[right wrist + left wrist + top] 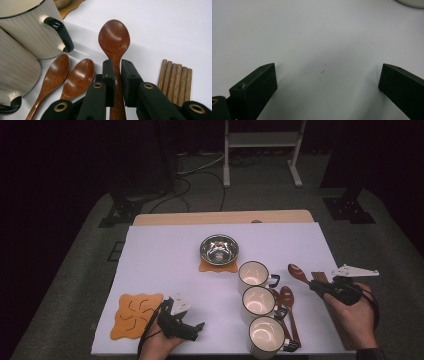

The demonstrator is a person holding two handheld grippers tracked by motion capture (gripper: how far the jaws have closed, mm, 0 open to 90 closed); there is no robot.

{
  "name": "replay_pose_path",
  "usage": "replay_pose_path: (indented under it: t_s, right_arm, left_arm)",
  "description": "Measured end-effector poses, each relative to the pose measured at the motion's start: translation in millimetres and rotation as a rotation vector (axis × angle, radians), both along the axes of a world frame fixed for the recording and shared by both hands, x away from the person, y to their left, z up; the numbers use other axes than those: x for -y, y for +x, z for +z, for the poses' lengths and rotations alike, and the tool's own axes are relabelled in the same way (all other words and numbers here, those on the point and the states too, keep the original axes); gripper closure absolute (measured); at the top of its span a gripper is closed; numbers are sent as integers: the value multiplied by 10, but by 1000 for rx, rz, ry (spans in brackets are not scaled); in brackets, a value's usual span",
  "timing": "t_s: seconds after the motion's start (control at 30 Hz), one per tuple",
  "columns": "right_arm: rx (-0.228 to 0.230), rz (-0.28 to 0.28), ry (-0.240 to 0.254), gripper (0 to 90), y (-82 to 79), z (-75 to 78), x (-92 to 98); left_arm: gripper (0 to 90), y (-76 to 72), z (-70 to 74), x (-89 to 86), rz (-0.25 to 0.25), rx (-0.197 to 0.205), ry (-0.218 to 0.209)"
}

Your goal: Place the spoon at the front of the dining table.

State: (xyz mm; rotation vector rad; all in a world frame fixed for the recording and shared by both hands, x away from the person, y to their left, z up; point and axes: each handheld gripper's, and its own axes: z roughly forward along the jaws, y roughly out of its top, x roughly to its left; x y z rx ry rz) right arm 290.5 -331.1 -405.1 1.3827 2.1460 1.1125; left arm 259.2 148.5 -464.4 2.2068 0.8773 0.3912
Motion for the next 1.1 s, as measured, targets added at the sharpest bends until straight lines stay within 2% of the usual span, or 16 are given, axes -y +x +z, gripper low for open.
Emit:
replay_pose_path:
  t_s: [0.6, 1.1]
  right_arm:
    - [17, 29, 3, 809, 155, 63, -51]
    - [27, 65, -2, 809, 300, 123, -193]
  left_arm:
    - [7, 0, 0, 0, 0, -1, -1]
    - [7, 0, 2, -3, -2, -3, 3]
